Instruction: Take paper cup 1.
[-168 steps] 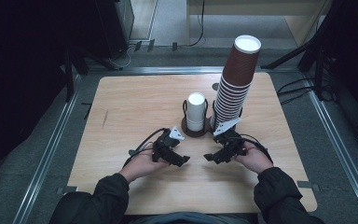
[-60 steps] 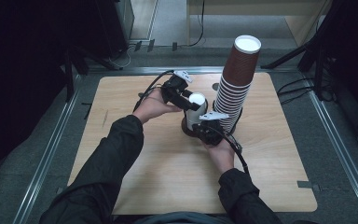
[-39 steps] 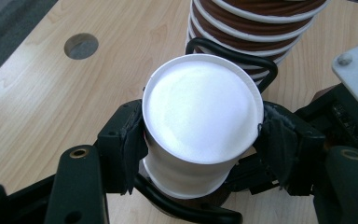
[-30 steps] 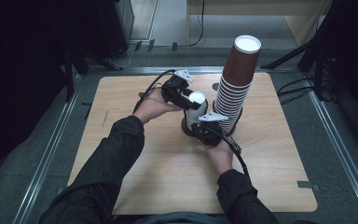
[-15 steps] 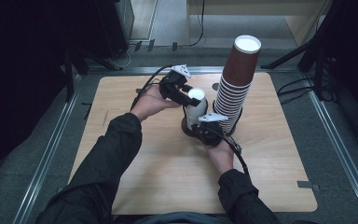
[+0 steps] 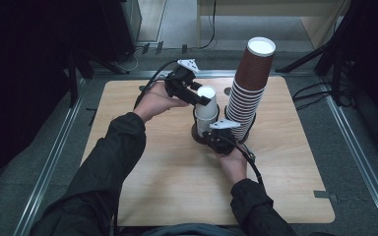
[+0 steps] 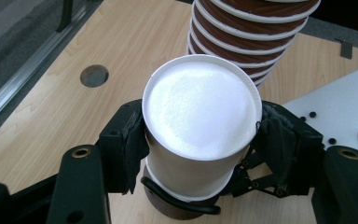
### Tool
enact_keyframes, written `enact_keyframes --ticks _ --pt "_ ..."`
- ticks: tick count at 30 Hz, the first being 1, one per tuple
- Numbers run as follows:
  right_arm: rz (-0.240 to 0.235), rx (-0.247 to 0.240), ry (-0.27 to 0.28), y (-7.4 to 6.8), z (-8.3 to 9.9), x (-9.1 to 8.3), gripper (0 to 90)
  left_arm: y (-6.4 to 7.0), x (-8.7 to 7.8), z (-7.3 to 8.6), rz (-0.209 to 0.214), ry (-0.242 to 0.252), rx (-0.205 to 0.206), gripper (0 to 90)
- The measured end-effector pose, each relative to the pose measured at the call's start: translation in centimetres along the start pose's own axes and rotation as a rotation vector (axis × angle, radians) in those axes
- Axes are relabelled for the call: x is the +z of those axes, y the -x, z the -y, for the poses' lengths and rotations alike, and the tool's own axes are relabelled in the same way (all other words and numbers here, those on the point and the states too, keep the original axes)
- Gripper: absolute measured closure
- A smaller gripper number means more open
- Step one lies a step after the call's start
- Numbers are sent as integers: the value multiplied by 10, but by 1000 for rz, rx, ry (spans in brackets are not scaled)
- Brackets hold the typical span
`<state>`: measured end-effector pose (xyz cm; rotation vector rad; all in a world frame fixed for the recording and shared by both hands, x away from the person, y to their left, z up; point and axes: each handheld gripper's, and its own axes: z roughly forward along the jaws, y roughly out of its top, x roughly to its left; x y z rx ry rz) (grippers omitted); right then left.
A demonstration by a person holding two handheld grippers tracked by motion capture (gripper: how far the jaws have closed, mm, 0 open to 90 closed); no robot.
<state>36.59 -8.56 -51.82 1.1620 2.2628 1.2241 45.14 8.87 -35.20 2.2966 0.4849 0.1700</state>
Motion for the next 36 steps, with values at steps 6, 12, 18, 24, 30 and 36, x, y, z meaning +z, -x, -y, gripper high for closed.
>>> enact_keyframes --ticks 6,12,18,24,30,36 --pt "-12 -7 -17 2 0 0 869 0 -8 -3 0 1 -2 359" --pt "-11 -7 -30 2 0 1 865 -1 -20 -3 -8 14 -6 359" --pt "-58 1 -37 3 0 -3 859 1 -32 -3 4 30 -8 359" --pt "-97 -23 -59 4 -2 -16 859 9 -45 -1 13 41 7 359" --pt "-158 -50 -53 4 -3 -39 839 22 -56 1 25 38 34 359" --pt "-252 -56 -58 6 -5 -55 810 32 -61 11 35 30 44 359"
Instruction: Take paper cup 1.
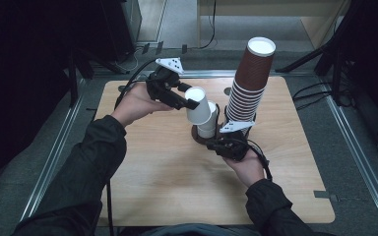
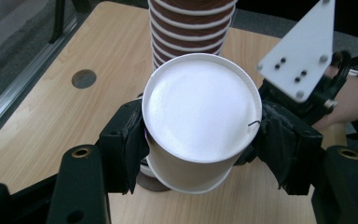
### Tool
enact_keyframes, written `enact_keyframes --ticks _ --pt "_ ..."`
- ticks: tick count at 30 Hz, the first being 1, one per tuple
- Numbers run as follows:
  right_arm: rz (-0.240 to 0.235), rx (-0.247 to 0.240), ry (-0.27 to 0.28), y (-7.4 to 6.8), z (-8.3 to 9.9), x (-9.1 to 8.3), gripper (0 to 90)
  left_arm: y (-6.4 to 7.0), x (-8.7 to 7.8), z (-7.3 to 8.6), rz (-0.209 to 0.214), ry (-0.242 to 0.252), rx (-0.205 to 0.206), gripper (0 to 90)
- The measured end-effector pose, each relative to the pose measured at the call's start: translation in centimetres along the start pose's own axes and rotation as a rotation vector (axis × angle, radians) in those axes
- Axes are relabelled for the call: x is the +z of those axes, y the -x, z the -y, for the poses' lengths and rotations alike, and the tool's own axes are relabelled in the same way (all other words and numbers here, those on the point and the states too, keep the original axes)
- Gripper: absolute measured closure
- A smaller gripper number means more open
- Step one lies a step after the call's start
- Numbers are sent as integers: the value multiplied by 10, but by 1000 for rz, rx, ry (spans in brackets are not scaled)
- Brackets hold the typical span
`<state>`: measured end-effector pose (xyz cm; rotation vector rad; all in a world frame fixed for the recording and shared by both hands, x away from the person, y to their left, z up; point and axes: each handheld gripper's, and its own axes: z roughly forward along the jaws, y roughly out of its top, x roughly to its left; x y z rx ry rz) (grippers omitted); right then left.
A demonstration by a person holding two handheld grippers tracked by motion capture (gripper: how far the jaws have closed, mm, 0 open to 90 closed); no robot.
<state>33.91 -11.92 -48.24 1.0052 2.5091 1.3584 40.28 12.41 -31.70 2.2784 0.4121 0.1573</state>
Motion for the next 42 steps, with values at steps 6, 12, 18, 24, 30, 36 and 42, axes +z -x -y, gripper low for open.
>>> enact_keyframes --ticks 6,12,18,24,30,36,42 --pt "-18 -36 29 0 1 -12 752 8 -5 14 3 1 5 359" --pt "-79 -44 33 2 2 -19 710 18 -8 31 11 -2 1 359" --pt "-133 -95 48 -2 1 -24 618 24 -5 48 12 -8 -15 359" --pt "-188 -132 34 -8 0 -29 485 30 0 62 20 -11 -24 358" --pt "-205 -152 42 -7 -5 -34 428 36 3 69 27 -1 -32 359" --pt "-242 -180 15 -6 -2 -43 364 44 6 76 44 2 -35 358" --pt "-267 -168 6 -1 3 -44 334 56 15 85 49 -12 -33 358"
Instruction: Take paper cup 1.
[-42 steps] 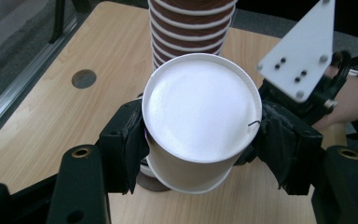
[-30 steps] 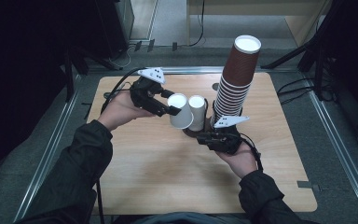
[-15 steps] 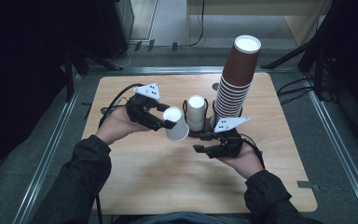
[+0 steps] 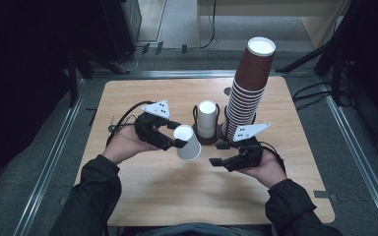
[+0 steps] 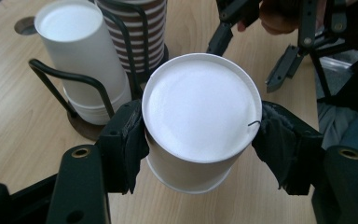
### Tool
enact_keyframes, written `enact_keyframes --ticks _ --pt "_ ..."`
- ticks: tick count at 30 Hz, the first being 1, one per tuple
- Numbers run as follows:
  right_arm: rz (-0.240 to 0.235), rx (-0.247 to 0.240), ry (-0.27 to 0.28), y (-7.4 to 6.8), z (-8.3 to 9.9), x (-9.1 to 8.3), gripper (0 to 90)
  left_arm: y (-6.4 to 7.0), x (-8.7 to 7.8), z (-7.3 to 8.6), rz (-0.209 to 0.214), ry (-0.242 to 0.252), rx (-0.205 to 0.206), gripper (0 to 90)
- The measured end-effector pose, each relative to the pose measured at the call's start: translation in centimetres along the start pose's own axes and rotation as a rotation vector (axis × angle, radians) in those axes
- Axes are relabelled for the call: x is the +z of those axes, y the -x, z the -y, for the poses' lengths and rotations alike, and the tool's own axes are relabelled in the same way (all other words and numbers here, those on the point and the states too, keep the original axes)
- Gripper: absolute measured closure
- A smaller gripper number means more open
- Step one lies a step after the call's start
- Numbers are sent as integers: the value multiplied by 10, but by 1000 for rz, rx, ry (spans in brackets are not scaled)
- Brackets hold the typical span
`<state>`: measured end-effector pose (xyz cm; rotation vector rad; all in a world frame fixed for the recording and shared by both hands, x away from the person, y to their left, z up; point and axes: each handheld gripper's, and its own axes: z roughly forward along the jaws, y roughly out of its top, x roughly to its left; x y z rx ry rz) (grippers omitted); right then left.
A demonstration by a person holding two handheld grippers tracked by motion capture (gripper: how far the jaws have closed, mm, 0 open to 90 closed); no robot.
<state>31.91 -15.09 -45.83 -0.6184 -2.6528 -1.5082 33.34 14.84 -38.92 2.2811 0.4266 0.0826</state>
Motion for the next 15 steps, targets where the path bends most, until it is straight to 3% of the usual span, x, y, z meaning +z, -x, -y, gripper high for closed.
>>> enact_keyframes --ticks 4,10,15 --pt "-18 9 -17 3 1 6 326 3 7 8 13 -7 -6 358" --pt "-37 -15 -12 3 -2 10 338 4 12 20 22 5 -30 358" --pt "-56 -24 -2 3 -4 13 292 5 16 28 31 4 -53 358"
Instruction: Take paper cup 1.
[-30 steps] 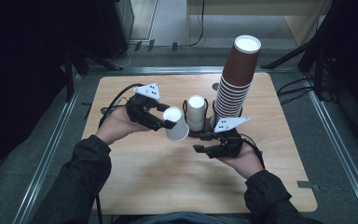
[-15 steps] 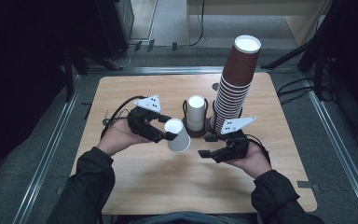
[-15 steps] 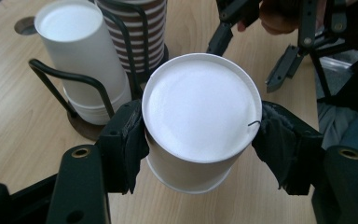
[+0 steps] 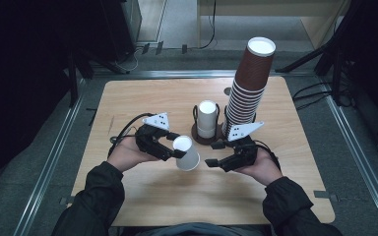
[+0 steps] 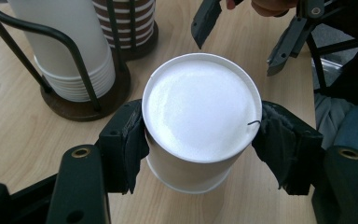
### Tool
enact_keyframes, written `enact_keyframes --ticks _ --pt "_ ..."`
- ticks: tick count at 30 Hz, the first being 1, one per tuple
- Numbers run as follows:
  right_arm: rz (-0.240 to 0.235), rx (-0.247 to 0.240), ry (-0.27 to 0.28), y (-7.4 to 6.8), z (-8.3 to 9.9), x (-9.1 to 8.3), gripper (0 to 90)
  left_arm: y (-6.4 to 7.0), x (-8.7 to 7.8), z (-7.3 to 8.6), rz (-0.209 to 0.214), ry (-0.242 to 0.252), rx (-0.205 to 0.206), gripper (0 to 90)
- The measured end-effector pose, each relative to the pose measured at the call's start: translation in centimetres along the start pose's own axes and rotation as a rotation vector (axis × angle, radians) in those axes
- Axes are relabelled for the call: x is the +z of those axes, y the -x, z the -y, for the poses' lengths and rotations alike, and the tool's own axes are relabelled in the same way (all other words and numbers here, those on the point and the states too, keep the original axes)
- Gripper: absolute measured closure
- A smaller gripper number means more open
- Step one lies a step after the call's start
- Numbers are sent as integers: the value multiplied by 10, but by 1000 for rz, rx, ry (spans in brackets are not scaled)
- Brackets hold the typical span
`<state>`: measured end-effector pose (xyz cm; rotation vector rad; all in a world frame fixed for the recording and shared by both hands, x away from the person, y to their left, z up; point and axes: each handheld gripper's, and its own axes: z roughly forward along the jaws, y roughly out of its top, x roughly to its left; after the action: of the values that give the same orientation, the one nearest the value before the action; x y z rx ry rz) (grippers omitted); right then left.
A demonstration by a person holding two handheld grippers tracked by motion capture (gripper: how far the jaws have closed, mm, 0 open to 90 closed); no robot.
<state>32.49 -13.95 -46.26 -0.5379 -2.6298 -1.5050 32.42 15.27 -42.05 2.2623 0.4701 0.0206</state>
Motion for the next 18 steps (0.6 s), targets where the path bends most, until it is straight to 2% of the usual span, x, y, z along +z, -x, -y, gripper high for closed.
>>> enact_keyframes --ticks 8,11,12,15,18 --pt "-46 -10 -6 0 -1 10 236 3 15 0 23 -40 25 358" --pt "-37 -14 -17 -2 -1 14 170 6 19 -1 36 -48 36 358" --pt "-32 -20 -23 -2 -1 15 161 7 20 -2 40 -43 36 358" --pt "-66 -18 -24 -3 -1 17 143 9 19 -5 43 -37 48 358" --pt "-73 -12 -31 -4 -1 20 143 12 18 -8 55 -25 60 358"
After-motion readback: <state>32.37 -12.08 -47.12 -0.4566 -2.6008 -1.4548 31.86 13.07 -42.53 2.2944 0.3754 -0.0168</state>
